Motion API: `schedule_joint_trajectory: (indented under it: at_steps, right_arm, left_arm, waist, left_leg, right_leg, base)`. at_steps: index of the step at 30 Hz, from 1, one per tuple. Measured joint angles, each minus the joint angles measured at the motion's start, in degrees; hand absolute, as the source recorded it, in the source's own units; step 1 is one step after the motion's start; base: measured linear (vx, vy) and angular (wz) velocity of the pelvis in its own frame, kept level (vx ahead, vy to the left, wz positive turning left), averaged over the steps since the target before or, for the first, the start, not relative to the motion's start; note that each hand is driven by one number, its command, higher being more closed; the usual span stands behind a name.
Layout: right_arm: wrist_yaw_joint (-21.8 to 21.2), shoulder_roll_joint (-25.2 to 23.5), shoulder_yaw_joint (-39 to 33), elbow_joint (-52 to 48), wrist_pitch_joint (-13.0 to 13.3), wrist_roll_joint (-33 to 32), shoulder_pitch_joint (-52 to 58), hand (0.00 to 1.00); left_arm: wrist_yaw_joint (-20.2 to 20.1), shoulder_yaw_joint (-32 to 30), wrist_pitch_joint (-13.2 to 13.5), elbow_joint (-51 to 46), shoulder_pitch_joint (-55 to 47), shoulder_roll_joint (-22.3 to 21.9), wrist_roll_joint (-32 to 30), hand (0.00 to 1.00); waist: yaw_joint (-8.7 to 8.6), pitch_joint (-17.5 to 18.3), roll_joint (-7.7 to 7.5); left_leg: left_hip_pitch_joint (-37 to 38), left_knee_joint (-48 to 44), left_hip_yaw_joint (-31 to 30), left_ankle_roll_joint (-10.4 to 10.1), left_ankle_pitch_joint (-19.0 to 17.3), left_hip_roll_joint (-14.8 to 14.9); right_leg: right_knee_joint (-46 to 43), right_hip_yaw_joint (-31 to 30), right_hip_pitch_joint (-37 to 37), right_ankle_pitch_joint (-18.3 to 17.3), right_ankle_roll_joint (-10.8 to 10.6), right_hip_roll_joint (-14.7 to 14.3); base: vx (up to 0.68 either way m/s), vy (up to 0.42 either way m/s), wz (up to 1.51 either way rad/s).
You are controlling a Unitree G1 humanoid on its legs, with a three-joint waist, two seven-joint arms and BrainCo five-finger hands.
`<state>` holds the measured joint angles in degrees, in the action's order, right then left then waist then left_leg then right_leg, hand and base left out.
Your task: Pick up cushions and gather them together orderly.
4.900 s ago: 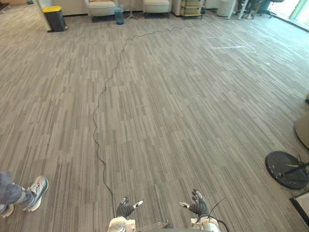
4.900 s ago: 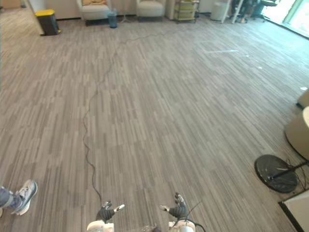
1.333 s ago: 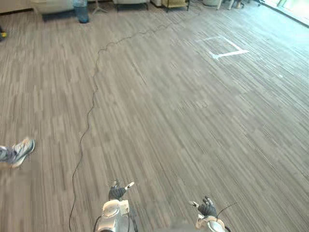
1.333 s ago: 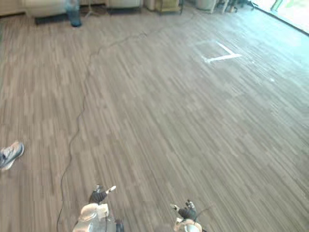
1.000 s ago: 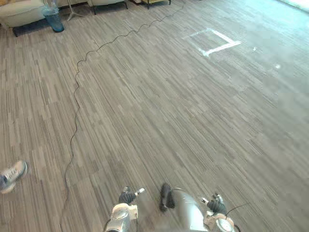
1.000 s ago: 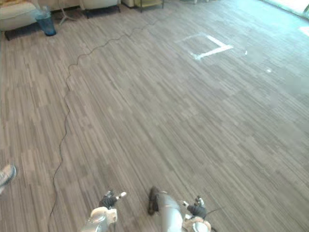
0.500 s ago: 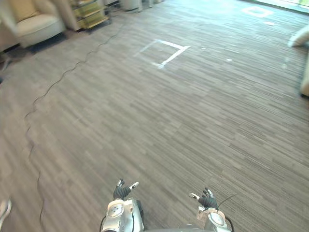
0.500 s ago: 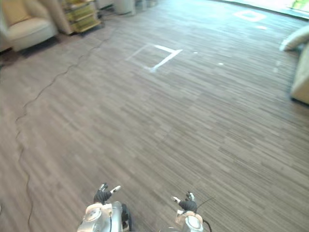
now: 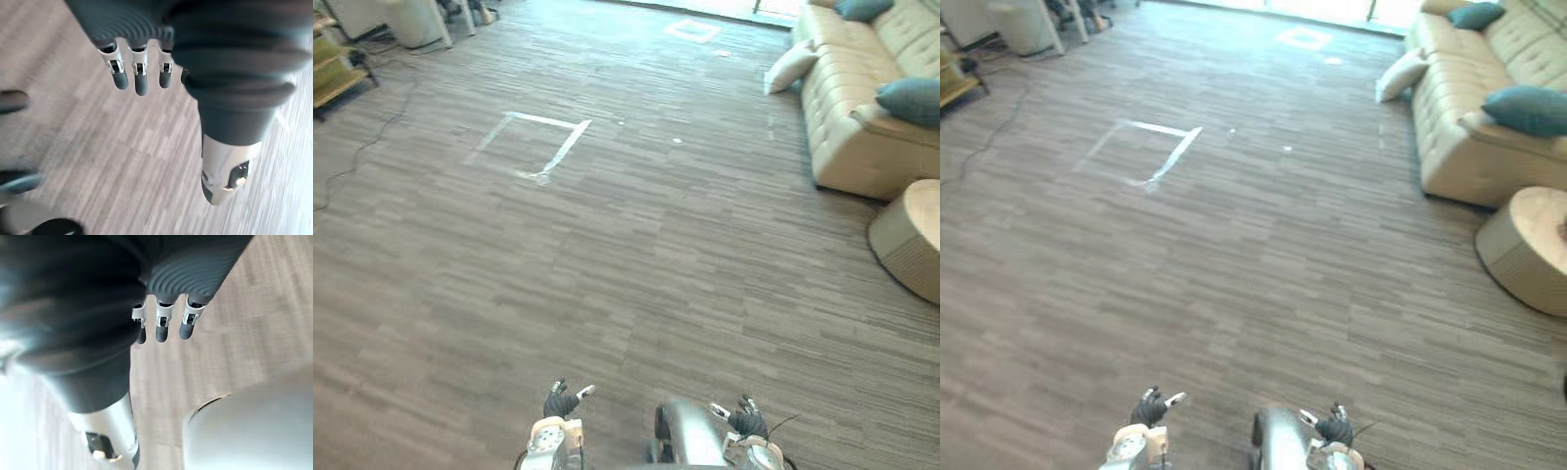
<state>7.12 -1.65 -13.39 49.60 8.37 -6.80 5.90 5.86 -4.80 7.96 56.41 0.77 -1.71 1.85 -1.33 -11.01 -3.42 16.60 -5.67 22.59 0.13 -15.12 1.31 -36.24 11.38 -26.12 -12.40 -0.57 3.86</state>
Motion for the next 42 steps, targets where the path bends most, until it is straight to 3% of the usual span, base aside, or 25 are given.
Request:
schedule_joint_trajectory:
  at_steps: [1, 2, 3, 4, 5, 7, 9, 13, 15, 17, 20, 22, 24, 25, 26, 28, 32, 34, 35, 36, 37, 39, 40, 41, 42]
  right_arm:
    - [0.0, 0.1, 0.0, 0.5, -0.1, 0.1, 0.0, 0.00]
    - [-0.1, 0.3, -0.2, 0.9, -0.1, 0.0, -0.3, 0.00]
    - [-0.3, 1.0, -0.2, 0.9, -0.5, 0.3, -1.5, 0.00]
    - [-0.6, 1.8, 0.1, 0.5, -1.1, 1.2, -1.8, 0.00]
    - [-0.6, 1.9, 0.1, 0.4, -1.2, 1.4, -1.9, 0.00]
    - [-0.7, 2.5, 0.7, 0.6, -1.8, 1.8, -2.4, 0.00]
    - [-0.6, 2.0, 2.9, 1.0, -2.3, 1.7, -2.4, 0.00]
    - [-0.7, 1.4, 5.7, 0.8, -2.6, 1.7, -2.4, 0.00]
    - [-0.9, 1.1, 5.6, 0.8, -2.8, 1.8, -2.4, 0.00]
    - [-0.9, 1.2, 5.7, 0.8, -2.8, 1.8, -2.2, 0.00]
    - [-1.1, 1.4, 5.8, 0.9, -3.0, 2.0, -0.7, 0.00]
    - [-1.4, -0.6, 5.8, 0.9, -2.9, 2.3, 0.6, 0.00]
    - [-1.6, -1.5, 5.9, 1.1, -2.8, 2.3, 2.3, 0.00]
    - [-1.9, -1.5, 6.0, 1.3, -2.9, 2.3, 2.6, 0.00]
    - [-2.0, -0.8, 5.5, 0.5, -2.8, 2.3, 2.6, 0.00]
    - [-2.0, 0.4, 5.0, -0.9, -2.2, 2.3, 3.4, 0.00]
    - [-2.0, 0.5, 3.2, -3.5, -1.0, 2.2, 3.1, 0.00]
    - [-2.0, 0.5, 2.8, -3.6, -1.0, 2.2, 2.6, 0.00]
    - [-2.0, 0.6, 2.7, -3.6, -1.0, 2.1, 2.6, 0.00]
    - [-2.1, 0.8, 2.7, -3.5, -1.2, 2.1, 2.3, 0.00]
    - [-2.1, 1.9, 3.0, -3.5, -1.3, 2.3, 1.4, 0.00]
    - [-2.1, 2.9, 2.9, -3.2, -1.7, 2.3, 0.8, 0.00]
    - [-2.1, 3.4, 3.0, -3.1, -2.0, 2.2, 0.8, 0.00]
    - [-2.1, 4.2, 3.3, -1.8, -2.6, 2.1, 0.3, 0.00]
    - [-2.0, 4.2, 3.4, -1.3, -2.6, 2.1, 0.1, 0.00]
  left_arm:
    - [-0.4, 1.3, 0.1, 0.4, -0.2, 0.1, 0.0, 0.00]
    - [-0.8, 1.4, 0.1, 0.5, -0.2, 0.0, -0.1, 0.00]
    - [-1.1, 0.5, 0.0, 0.9, -0.5, -1.3, -0.1, 0.00]
    - [-1.5, -0.4, -0.1, 1.1, -0.8, -1.7, -0.8, 0.00]
    - [-1.5, -0.4, -0.1, 1.1, -0.8, -1.7, -0.9, 0.00]
    - [-1.5, -3.8, -0.3, 0.1, -1.9, -1.5, -1.7, 0.00]
    - [-1.5, -5.0, -0.4, -2.6, -2.6, -1.3, -1.6, 0.00]
    - [-1.6, -4.5, 0.4, -5.2, -3.4, -1.5, -1.5, 0.00]
    - [-1.6, -4.8, 0.7, -6.3, -3.9, -1.5, -0.4, 0.00]
    - [-1.6, -5.0, 1.0, -6.5, -3.9, -1.6, 0.1, 0.00]
    - [-1.6, -4.9, 1.4, -7.9, -4.3, -1.5, 0.6, 0.00]
    - [-1.6, -4.9, 1.3, -7.1, -4.3, -0.2, 0.5, 0.00]
    - [-1.6, -4.8, 1.2, -6.4, -3.7, 0.9, 0.5, 0.00]
    - [-1.5, -4.8, 0.9, -5.8, -3.1, 1.1, 0.5, 0.00]
    - [-1.5, -4.7, 0.0, -4.1, -2.6, 0.8, 0.5, 0.00]
    - [-1.4, -3.5, -0.2, -3.2, -2.6, -0.4, 0.5, 0.00]
    - [-1.4, -0.9, -0.5, -1.6, -2.0, -0.9, 0.5, 0.00]
    - [-1.5, 1.3, -0.8, -0.8, -1.6, -0.9, 0.4, 0.00]
    - [-1.6, 1.4, -0.8, -0.7, -1.6, -1.1, 0.3, 0.00]
    - [-1.6, 1.6, -0.9, -0.2, -2.0, -1.7, -0.1, 0.00]
    - [-2.2, 1.3, -0.9, 0.1, -2.1, -1.6, -0.8, 0.00]
    - [-2.4, -1.0, -1.0, 0.1, -1.7, -1.8, -1.8, 0.00]
    - [-2.4, -2.0, -1.0, 0.0, -2.2, -1.8, -1.8, 0.00]
    - [-2.4, -5.3, -1.0, -1.5, -3.4, -1.9, -1.8, 0.00]
    - [-2.3, -5.8, -1.0, -1.9, -3.6, -1.8, -1.8, 0.00]
  waist:
    - [-0.13, 0.3, -0.42]
    - [-0.45, 0.3, -0.30]
    - [-0.91, 0.6, 2.05]
    - [-1.42, 0.8, 3.55]
    - [-1.41, 0.7, 3.89]
    - [-0.94, -0.3, 5.79]
    - [0.95, -1.1, 4.49]
    - [1.72, -0.5, 3.29]
    - [2.53, -0.5, 3.73]
    - [2.80, -0.4, 3.62]
    - [4.63, 1.2, 2.40]
    - [4.48, 3.9, -1.64]
    - [4.03, 3.3, -4.41]
    - [3.69, 3.0, -4.39]
    - [3.51, 2.9, -4.22]
    - [2.98, 2.1, -1.29]
    - [0.90, 1.8, -0.26]
    - [-0.06, 1.7, -0.06]
    - [-0.16, 1.7, 0.19]
    - [-0.74, 2.2, 1.99]
    - [-0.47, 2.7, 3.41]
    - [-0.16, 1.4, 5.12]
    - [-0.12, 1.1, 6.00]
    - [0.69, 0.2, 7.24]
    - [0.98, 0.0, 7.12]
  left_leg:
    - [2.2, 0.4, -1.3, 0.0, 0.0, -1.1]
    - [4.1, 0.6, -2.2, -0.1, -0.1, -1.3]
    - [5.7, -0.1, -2.8, -1.3, 0.6, 0.6]
    - [3.0, -9.6, -4.4, -4.9, 3.9, 2.5]
    - [1.8, -13.2, -4.7, -4.9, 4.8, 3.4]
    - [-10.8, -44.3, -9.5, -7.2, 11.1, 9.9]
    - [-17.9, -54.5, -8.6, -6.5, 5.8, 12.2]
    - [-27.8, -43.9, -5.2, -4.8, 2.7, 11.2]
    - [-30.9, -25.9, -4.5, -6.0, 3.6, 9.1]
    - [-32.2, -18.2, -4.4, -6.4, 5.3, 7.8]
    - [-34.0, -12.8, -3.6, -2.7, 11.9, 5.6]
    - [-31.8, -15.6, -1.1, 0.4, 11.9, 2.2]
    - [-27.5, -16.5, 0.0, 0.9, 6.4, -0.5]
    - [-25.4, -16.8, 0.0, 1.0, 4.2, -1.2]
    - [-20.9, -16.3, 0.1, 1.1, 1.6, -1.4]
    - [-11.5, -10.9, 0.5, 0.7, -1.0, -0.8]
    - [-0.9, -4.0, 0.1, -0.4, -3.5, -0.3]
    - [3.2, -3.0, -3.2, -0.4, -3.5, -0.2]
    - [4.2, -3.2, -4.6, -0.4, -3.5, -0.1]
    - [5.2, -4.5, -6.7, -0.3, -3.5, 1.5]
    - [5.1, -7.0, -7.7, -0.8, -2.5, 3.4]
    - [-1.3, -24.9, -11.4, -2.5, 7.3, 4.6]
    - [-6.2, -35.0, -12.9, -4.3, 16.7, 6.1]
    - [-15.4, -55.4, -12.7, -4.2, 15.0, 10.6]
    - [-17.1, -58.0, -12.6, -4.2, 13.7, 11.3]
  right_leg:
    - [10.3, -0.5, 0.4, 4.5, 1.4, -0.4]
    - [10.8, -1.4, 0.9, 11.1, 5.4, -0.6]
    - [7.3, -0.3, 1.5, 8.9, 7.7, -1.1]
    - [4.1, 0.3, 2.9, 3.6, 7.9, -1.2]
    - [4.0, 0.4, 3.7, 2.7, 8.1, -1.4]
    - [8.8, -0.5, 12.5, -0.2, 9.0, -5.1]
    - [14.2, -3.5, 21.9, -1.0, 9.9, -6.9]
    - [21.8, -9.7, 32.1, -2.8, 9.1, -7.0]
    - [24.3, -15.4, 37.5, -5.3, 7.0, -6.5]
    - [25.9, -17.4, 40.5, -6.7, 5.9, -5.6]
    - [24.5, -22.0, 44.0, -11.3, 1.6, -2.5]
    - [9.7, -23.6, 39.7, -12.5, -1.9, 1.1]
    - [-13.9, -23.6, 30.3, -3.1, -8.7, 2.5]
    - [-21.9, -23.3, 26.5, -1.3, -9.7, 2.6]
    - [-29.2, -21.6, 22.3, -1.7, -9.0, 2.4]
    - [-30.1, -15.1, 13.9, -3.6, -5.9, 2.2]
    - [-14.8, -5.0, 2.3, -4.7, -2.5, 1.0]
    - [5.5, -2.7, 1.1, 1.0, 0.4, -0.5]
    - [7.0, -3.5, 1.1, 5.5, 1.9, -1.1]
    - [5.4, -4.4, 1.9, 8.1, 5.5, -2.5]
    - [3.4, -3.4, 2.6, 6.0, 5.7, -3.0]
    - [0.0, -2.5, 6.0, 2.2, 6.7, -1.8]
    - [2.5, -2.6, 10.3, 0.6, 6.7, -2.1]
    - [10.0, -3.6, 20.3, -1.7, 6.5, -4.3]
    - [11.2, -3.7, 22.4, -1.9, 6.8, -4.4]
  base:
    - [0.80, -0.095, 0.39]
    - [0.73, -0.115, 0.28]
    - [0.86, -0.179, 0.29]
    - [0.85, -0.206, 0.18]
    - [0.68, -0.208, 0.17]
    - [0.52, -0.146, -0.32]
    - [0.70, -0.126, -0.84]
    - [0.49, -0.019, -0.83]
    - [0.61, 0.129, -1.15]
    - [0.75, 0.276, -0.92]
    - [0.66, 0.308, -0.94]
    - [0.76, 0.359, -0.71]
    - [0.76, 0.357, -0.13]
    - [0.65, 0.286, -0.15]
    - [0.62, 0.239, -0.23]
    - [0.65, 0.231, -0.29]
    - [0.59, 0.104, 0.06]
    - [0.86, -0.041, 0.54]
    - [0.93, -0.124, 0.76]
    - [0.65, -0.114, 0.46]
    - [0.79, -0.150, 0.45]
    - [0.73, -0.172, 0.35]
    - [0.87, -0.171, 0.13]
    - [0.70, -0.104, -0.07]
    - [0.79, -0.088, -0.28]
